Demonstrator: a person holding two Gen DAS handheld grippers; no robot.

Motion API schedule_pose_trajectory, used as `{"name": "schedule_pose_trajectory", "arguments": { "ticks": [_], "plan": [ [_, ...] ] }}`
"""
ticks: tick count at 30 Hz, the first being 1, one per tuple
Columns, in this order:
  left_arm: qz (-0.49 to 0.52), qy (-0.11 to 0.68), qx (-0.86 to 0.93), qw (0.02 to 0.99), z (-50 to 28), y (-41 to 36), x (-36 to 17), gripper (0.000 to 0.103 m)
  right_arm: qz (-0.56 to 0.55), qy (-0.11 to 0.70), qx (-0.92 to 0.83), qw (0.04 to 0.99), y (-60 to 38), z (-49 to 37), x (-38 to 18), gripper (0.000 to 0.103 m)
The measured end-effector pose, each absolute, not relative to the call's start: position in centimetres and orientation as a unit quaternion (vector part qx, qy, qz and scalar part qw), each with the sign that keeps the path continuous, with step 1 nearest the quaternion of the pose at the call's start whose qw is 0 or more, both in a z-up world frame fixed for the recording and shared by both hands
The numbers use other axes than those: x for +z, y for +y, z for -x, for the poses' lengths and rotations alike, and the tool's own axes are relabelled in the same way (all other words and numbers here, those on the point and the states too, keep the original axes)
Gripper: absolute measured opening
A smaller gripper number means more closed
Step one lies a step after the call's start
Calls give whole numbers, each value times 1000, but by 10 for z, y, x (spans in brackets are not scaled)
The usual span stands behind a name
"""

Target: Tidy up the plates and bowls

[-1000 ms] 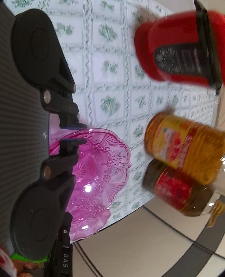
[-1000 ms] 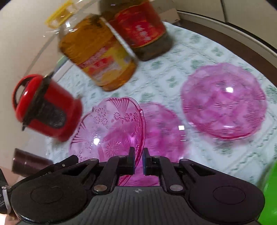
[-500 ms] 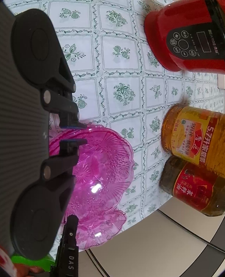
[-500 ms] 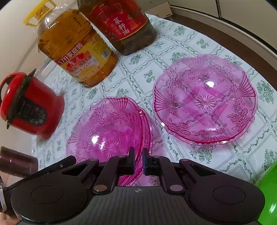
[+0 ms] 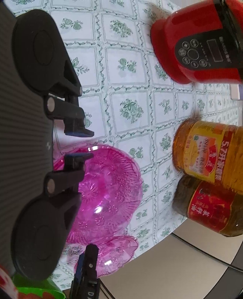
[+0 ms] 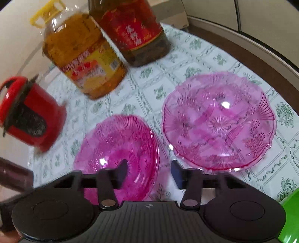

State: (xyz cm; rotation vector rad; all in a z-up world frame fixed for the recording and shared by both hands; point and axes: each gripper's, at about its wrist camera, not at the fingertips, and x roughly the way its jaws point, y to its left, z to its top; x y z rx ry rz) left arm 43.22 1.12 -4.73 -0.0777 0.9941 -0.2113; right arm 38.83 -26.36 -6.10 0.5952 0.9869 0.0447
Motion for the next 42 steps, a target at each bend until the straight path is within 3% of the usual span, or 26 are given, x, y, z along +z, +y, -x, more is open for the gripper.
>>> {"name": "schedule_pose_trajectory", "arguments": {
  "ticks": [15,21,24,26,29,38,40,42],
  "plan": [
    [71,445,-99,887,-406,10,-14,18,-286,463,29,838,-267,-370,-39,53],
    [76,436,-94,892,-391,0,0,33,-279,458,33,843,-268,-360,-24,53],
    [74,433,-93,894,-383,-6,5,48,-274,457,33,846,-269,-354,-18,53],
    [75,429,-93,895,-378,-11,10,64,-270,457,32,847,-272,-350,-14,53],
    [76,422,-92,899,-371,-16,15,75,-267,458,28,847,-277,-344,-9,53],
    [72,418,-92,901,-359,-36,30,84,-275,453,7,848,-305,-328,5,55],
    [71,417,-96,901,-357,-41,33,84,-281,451,3,847,-311,-325,8,67],
    [72,419,-100,899,-356,-48,34,85,-285,448,-1,847,-319,-322,10,69]
  ]
}}
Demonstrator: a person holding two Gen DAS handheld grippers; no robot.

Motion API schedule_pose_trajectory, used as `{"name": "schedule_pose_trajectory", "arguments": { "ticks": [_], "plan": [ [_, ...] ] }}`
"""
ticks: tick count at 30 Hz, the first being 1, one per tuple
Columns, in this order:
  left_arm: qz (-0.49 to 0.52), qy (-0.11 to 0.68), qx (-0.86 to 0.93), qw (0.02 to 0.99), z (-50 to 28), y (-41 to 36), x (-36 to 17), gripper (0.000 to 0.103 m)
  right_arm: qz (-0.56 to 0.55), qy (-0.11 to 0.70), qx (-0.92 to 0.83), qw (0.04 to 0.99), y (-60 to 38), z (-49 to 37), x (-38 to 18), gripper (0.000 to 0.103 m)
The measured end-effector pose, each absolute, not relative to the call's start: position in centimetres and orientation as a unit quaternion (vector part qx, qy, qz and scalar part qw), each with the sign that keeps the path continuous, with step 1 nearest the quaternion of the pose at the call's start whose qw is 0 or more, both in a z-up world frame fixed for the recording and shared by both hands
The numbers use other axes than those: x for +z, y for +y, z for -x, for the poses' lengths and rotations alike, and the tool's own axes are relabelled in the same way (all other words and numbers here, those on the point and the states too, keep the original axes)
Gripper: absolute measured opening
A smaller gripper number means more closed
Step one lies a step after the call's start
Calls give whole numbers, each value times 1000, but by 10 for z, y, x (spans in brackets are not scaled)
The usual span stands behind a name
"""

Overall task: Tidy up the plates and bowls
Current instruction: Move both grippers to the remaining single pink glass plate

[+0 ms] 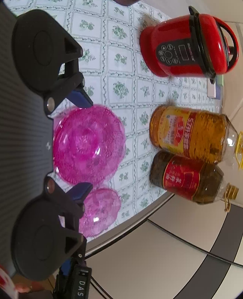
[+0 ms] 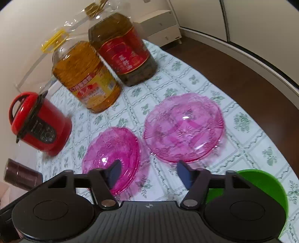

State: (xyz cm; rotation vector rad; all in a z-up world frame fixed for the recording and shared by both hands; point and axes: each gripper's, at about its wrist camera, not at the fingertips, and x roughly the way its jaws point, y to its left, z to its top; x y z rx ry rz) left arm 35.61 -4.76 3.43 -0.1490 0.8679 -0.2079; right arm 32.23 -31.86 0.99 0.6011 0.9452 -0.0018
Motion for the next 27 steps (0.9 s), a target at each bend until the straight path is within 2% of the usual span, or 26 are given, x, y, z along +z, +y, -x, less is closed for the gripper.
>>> {"name": "schedule_pose_trajectory", "arguments": {
  "ticks": [15,27],
  "plan": [
    [107,442,-126,881,-352,-113,29,85,-310,435,-26,845,-383,-307,11,69],
    [187,465,-135,854,-355,-153,3,82,-323,427,-40,844,-430,-310,0,69]
  ]
}}
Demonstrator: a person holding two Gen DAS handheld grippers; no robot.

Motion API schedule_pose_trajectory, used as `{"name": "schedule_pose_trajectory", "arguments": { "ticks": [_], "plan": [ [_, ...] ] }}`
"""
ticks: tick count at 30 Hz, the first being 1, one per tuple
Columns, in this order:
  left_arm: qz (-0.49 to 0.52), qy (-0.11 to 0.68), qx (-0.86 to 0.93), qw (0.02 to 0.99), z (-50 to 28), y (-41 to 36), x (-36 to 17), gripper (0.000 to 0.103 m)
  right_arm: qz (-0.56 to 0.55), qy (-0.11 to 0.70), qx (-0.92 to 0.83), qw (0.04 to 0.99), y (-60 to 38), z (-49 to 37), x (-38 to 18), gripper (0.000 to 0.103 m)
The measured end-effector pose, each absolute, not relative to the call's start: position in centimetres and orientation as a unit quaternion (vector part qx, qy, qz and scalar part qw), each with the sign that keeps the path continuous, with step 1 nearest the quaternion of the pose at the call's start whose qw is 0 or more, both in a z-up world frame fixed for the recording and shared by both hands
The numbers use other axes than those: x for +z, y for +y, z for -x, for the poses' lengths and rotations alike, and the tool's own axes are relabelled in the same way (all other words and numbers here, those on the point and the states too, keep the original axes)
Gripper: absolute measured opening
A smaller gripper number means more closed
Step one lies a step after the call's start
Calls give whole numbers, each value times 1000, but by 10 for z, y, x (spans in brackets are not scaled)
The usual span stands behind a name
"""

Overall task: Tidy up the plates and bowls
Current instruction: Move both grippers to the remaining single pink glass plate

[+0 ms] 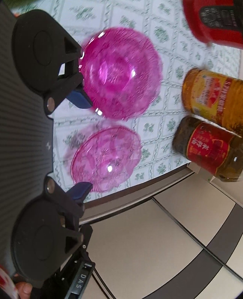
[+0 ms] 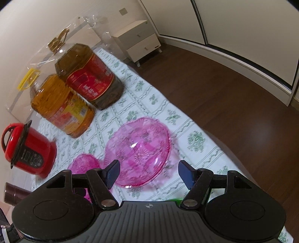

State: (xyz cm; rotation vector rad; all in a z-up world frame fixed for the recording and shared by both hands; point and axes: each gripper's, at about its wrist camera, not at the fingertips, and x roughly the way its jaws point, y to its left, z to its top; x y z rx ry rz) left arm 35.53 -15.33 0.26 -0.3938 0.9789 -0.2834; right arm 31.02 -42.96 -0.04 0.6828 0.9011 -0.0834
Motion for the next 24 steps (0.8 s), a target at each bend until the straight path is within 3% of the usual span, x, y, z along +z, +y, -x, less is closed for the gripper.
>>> {"name": "schedule_pose_trajectory", "arguments": {
  "ticks": [6,10,17,24],
  "plan": [
    [224,471,-145,841,-362,-168,-13,78,-325,431,-34,841,-447,-318,-12,69],
    [237,478,-140,834,-370,-175,-25,67,-325,433,-25,840,-456,-326,-23,68],
    [249,492,-116,826,-386,-183,-41,56,-320,454,-7,831,-462,-346,-45,68],
    [235,504,-89,826,-396,-191,-52,48,-316,473,8,823,-466,-369,-65,59]
  ]
}}
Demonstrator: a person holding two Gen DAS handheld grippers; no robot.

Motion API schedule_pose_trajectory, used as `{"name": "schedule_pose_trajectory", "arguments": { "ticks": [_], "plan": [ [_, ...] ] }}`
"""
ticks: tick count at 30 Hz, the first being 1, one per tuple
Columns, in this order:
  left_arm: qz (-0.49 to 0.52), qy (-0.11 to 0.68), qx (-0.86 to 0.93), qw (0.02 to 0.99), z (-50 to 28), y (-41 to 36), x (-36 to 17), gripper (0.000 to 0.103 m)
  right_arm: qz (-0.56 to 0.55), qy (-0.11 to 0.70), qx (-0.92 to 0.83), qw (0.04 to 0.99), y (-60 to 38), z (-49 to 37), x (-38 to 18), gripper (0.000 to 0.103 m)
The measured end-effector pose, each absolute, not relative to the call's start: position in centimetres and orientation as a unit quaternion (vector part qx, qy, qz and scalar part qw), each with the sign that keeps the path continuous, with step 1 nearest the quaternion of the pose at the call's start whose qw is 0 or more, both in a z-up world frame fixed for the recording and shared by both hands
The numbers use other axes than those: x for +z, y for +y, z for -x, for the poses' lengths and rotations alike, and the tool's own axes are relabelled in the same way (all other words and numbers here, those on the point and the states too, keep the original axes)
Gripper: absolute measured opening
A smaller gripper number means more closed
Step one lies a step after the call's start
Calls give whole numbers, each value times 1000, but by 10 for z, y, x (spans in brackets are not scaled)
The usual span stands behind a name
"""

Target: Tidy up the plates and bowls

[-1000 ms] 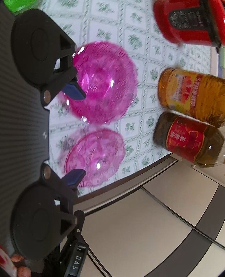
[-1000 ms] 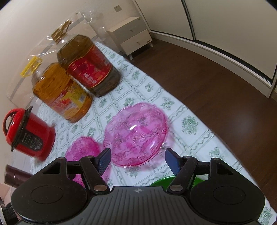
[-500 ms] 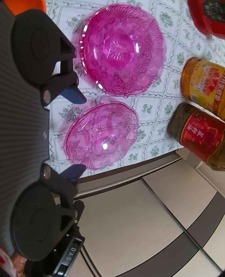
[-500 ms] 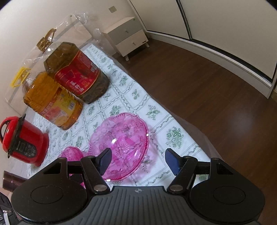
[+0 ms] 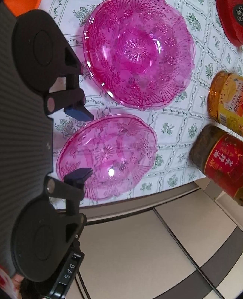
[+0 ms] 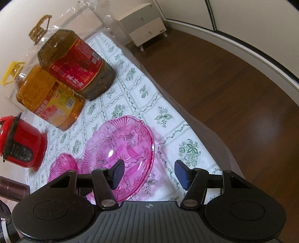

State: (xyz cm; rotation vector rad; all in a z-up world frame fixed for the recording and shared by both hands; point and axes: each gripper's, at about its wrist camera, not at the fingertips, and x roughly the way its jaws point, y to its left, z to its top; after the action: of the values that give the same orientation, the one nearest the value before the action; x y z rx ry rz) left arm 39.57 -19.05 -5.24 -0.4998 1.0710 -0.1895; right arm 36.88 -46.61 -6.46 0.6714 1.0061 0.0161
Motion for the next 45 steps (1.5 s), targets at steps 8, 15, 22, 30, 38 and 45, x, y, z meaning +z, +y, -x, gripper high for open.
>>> {"name": "schedule_pose_trajectory", "arguments": {
  "ticks": [8,15,22,30,38,45],
  "plan": [
    [235,503,-70,829,-401,-191,-62,38,-316,487,12,814,-468,-387,-85,47],
    [242,509,-62,824,-406,-188,-69,29,-323,496,22,806,-467,-398,-97,37],
    [241,505,-56,827,-410,-186,-73,22,-321,501,25,803,-464,-404,-102,28],
    [237,501,-55,831,-411,-184,-76,14,-327,506,26,797,-463,-407,-110,14],
    [231,496,-59,835,-410,-185,-75,9,-325,506,25,799,-464,-404,-110,7],
    [231,491,-68,838,-408,-187,-69,9,-319,497,24,807,-468,-396,-99,7]
  ]
}}
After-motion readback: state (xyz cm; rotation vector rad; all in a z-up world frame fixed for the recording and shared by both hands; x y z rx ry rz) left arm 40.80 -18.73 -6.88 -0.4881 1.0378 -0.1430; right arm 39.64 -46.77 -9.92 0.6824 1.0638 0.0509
